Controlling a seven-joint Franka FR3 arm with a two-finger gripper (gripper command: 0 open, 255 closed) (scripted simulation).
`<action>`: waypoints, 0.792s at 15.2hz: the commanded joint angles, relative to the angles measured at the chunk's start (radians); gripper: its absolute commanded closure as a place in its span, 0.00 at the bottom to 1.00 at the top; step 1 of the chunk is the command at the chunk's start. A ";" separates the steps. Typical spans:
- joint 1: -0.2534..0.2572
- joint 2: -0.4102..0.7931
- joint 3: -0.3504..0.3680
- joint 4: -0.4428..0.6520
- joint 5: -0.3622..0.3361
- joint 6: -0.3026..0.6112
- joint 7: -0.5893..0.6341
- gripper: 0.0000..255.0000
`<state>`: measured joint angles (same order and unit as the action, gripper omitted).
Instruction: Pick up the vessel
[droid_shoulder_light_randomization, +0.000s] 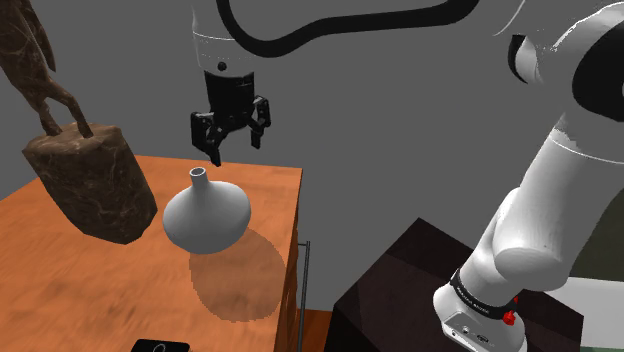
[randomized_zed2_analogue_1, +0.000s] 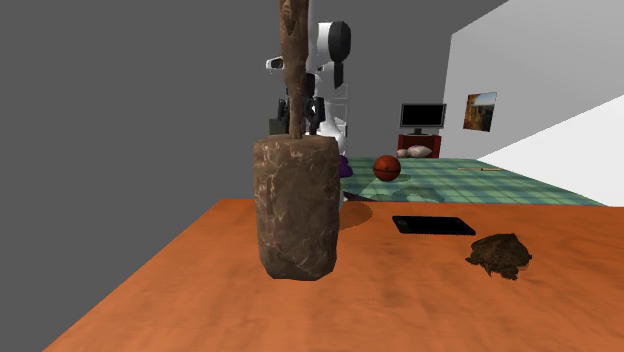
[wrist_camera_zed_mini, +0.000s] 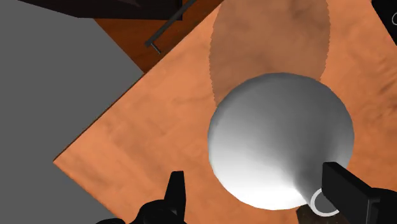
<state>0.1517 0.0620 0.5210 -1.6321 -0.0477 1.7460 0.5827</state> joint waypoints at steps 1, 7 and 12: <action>0.034 0.098 0.021 0.113 -0.058 -0.030 0.058 0.00; 0.128 0.278 0.030 0.312 -0.161 -0.078 0.144 0.00; 0.115 0.265 0.029 0.226 -0.156 -0.005 0.146 0.00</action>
<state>0.2704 0.3331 0.5497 -1.3860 -0.2061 1.7262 0.7285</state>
